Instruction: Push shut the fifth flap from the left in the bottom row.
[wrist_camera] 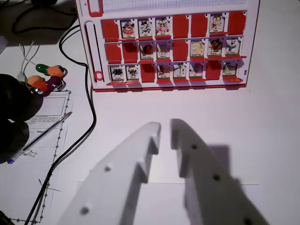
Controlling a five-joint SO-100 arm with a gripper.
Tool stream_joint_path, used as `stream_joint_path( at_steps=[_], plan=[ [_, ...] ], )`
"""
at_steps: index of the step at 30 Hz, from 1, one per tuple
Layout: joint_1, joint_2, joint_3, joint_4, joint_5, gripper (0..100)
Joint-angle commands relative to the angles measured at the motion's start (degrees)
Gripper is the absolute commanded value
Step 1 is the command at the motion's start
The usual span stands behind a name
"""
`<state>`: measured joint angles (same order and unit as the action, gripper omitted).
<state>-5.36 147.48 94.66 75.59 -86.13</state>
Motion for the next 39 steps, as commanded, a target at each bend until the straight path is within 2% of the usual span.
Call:
stream_joint_path(
  at_steps=[1,30,35,39],
  plan=[
    [0.1,0.4,-4.8,-1.7,0.0,2],
    [-0.3,1.1,-3.7,-1.1,0.0,2],
    [-0.3,-1.5,-4.7,1.2,1.1,2],
    [-0.4,-7.3,-9.6,5.9,3.3,2]
  ],
)
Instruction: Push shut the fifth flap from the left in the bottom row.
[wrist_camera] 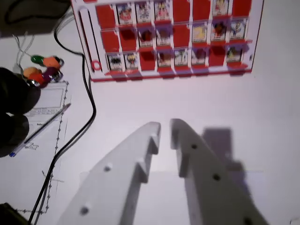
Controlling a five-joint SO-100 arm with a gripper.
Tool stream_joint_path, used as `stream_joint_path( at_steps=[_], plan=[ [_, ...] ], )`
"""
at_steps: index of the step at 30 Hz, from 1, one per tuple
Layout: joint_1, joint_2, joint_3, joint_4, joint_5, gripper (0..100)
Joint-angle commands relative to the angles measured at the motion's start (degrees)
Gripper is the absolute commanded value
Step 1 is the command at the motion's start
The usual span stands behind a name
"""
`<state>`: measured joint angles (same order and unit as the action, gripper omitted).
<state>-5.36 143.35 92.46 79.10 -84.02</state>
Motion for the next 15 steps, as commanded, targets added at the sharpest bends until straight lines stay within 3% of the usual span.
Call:
stream_joint_path(
  at_steps=[1,9,15],
  plan=[
    [-0.4,-4.8,-8.9,3.4,1.8,2],
    [0.1,-19.2,-20.0,10.4,4.9,2],
    [1.1,-27.2,-21.9,12.1,5.4,2]
  ],
)
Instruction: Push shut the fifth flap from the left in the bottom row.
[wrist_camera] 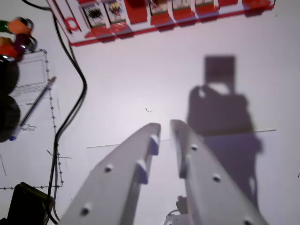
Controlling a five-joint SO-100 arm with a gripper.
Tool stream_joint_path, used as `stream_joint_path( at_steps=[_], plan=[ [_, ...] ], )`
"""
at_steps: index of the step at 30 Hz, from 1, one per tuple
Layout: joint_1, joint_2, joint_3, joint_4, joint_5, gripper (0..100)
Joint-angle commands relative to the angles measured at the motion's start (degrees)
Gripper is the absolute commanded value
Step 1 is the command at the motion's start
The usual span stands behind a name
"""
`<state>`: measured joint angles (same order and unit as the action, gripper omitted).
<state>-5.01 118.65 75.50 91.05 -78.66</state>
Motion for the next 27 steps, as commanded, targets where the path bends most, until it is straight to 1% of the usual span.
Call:
stream_joint_path(
  at_steps=[1,8,12,15,22,27],
  plan=[
    [0.9,-3.5,-4.9,0.3,0.2,2],
    [2.5,-9.5,-3.0,-2.2,0.5,2],
    [3.3,-12.6,0.0,-5.8,0.7,2],
    [3.5,-15.1,1.5,-6.5,0.2,2],
    [3.8,-22.1,1.4,-7.5,1.1,2],
    [4.4,-27.9,1.1,-11.3,1.9,2]
  ],
)
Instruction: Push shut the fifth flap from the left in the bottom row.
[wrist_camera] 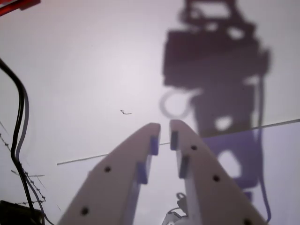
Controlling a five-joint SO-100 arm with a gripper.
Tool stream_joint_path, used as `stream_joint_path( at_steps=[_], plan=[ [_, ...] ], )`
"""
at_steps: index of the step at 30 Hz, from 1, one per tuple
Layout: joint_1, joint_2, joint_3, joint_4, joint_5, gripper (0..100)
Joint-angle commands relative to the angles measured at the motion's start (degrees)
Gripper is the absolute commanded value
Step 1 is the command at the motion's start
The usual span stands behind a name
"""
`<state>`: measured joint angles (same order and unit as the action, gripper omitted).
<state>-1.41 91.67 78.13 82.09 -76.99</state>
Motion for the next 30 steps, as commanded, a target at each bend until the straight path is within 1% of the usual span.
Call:
stream_joint_path(
  at_steps=[1,10,15,30],
  plan=[
    [1.0,-2.1,-2.0,-3.2,0.3,2],
    [3.0,-13.0,-8.4,-7.0,0.3,2],
    [4.0,-18.0,-12.9,-8.8,0.9,2],
    [4.6,-29.1,-23.4,-10.7,2.2,2]
  ],
)
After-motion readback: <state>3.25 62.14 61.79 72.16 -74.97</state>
